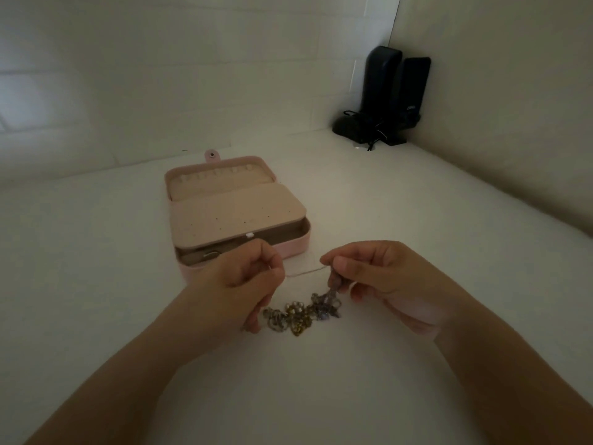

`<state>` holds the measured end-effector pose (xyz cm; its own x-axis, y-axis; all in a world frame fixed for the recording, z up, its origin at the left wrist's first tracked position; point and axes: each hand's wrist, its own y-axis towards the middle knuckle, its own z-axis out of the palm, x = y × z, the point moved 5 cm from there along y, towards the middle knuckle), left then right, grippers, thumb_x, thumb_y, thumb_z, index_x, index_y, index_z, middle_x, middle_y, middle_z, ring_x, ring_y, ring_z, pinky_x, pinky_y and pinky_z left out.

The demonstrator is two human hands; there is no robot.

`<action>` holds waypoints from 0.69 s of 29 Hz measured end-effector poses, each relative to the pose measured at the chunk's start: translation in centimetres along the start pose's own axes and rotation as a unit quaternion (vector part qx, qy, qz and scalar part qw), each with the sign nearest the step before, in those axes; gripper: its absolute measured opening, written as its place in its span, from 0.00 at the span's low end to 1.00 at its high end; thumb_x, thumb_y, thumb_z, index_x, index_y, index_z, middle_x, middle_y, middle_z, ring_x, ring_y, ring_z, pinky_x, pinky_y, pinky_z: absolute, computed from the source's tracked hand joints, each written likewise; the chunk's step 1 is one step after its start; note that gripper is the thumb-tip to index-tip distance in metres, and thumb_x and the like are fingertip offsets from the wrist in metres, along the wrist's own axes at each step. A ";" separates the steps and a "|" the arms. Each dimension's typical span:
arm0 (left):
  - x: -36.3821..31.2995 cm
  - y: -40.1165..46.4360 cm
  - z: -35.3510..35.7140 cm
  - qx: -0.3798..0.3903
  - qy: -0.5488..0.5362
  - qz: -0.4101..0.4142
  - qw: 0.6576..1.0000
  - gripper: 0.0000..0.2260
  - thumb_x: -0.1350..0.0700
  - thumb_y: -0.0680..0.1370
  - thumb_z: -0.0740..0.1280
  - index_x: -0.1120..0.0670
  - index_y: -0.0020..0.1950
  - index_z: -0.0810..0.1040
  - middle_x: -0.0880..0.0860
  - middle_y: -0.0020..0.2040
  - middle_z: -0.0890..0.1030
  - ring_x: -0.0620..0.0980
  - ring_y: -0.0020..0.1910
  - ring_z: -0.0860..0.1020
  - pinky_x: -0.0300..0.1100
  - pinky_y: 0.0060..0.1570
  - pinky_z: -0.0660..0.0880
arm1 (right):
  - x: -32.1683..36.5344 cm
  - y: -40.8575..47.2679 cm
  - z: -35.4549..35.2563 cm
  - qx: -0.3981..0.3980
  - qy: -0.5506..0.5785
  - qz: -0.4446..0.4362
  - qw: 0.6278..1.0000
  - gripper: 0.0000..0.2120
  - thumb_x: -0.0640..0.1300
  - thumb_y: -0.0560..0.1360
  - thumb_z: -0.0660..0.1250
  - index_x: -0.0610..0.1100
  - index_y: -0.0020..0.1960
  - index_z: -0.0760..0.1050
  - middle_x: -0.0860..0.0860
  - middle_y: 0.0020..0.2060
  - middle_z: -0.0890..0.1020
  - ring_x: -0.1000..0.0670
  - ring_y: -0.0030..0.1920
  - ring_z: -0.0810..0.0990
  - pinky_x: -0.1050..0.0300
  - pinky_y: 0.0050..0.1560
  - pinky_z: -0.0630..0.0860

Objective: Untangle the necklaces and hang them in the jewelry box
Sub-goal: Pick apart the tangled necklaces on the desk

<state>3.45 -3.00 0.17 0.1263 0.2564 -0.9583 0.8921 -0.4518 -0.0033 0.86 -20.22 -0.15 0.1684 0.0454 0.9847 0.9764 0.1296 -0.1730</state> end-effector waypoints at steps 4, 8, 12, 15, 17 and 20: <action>-0.1 -0.1 0.1 0.018 -0.050 -0.005 0.999 0.05 0.61 0.76 0.63 0.53 0.41 0.76 0.48 0.25 0.74 0.44 0.21 0.67 0.39 0.23 0.69 | 0.1 0.1 -0.1 0.032 0.105 0.005 0.994 0.10 0.44 0.68 0.65 0.45 0.44 0.83 0.48 0.33 0.82 0.51 0.38 0.81 0.61 0.43 0.78; -0.2 0.1 -0.6 0.066 -0.280 0.000 0.958 0.08 0.51 0.64 0.75 0.52 0.40 0.80 0.49 0.29 0.77 0.43 0.24 0.72 0.36 0.27 0.73 | 0.6 0.0 -0.2 0.033 0.219 0.017 0.975 0.11 0.43 0.71 0.62 0.42 0.47 0.80 0.49 0.29 0.78 0.52 0.30 0.78 0.57 0.37 0.79; 0.0 0.5 -1.3 0.062 -0.333 0.036 0.940 0.16 0.46 0.59 0.77 0.51 0.41 0.81 0.50 0.36 0.81 0.44 0.33 0.78 0.37 0.37 0.78 | 0.0 -0.2 0.4 0.035 0.094 0.039 0.994 0.14 0.48 0.69 0.64 0.42 0.49 0.81 0.47 0.30 0.79 0.51 0.29 0.76 0.58 0.32 0.76; -0.1 0.4 -0.7 0.066 -0.294 0.041 0.953 0.15 0.48 0.63 0.74 0.50 0.47 0.82 0.50 0.47 0.83 0.46 0.44 0.81 0.40 0.45 0.78 | -0.2 -0.4 1.5 0.059 0.031 0.046 0.997 0.17 0.51 0.68 0.65 0.42 0.50 0.81 0.44 0.32 0.82 0.50 0.33 0.80 0.60 0.35 0.76; -0.3 0.2 -0.1 0.087 -0.261 0.039 0.961 0.14 0.51 0.68 0.68 0.51 0.53 0.81 0.53 0.54 0.82 0.50 0.50 0.80 0.42 0.47 0.77 | 0.1 -0.5 2.0 0.070 0.012 0.021 0.997 0.15 0.50 0.67 0.66 0.43 0.47 0.81 0.46 0.33 0.83 0.51 0.35 0.81 0.61 0.38 0.77; -0.3 0.0 0.4 0.090 -0.252 0.021 0.963 0.12 0.58 0.71 0.66 0.51 0.52 0.81 0.51 0.51 0.83 0.47 0.45 0.80 0.39 0.41 0.77 | 0.3 -0.3 2.1 0.056 -0.013 -0.023 0.998 0.07 0.48 0.67 0.68 0.46 0.41 0.81 0.49 0.31 0.82 0.54 0.33 0.79 0.63 0.38 0.76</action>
<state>3.22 -3.43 0.35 -0.1065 -0.1914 -0.9757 0.7950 -0.6057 0.0320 0.36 -18.20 0.12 0.1188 0.0624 0.9910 0.9615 0.2419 -0.1305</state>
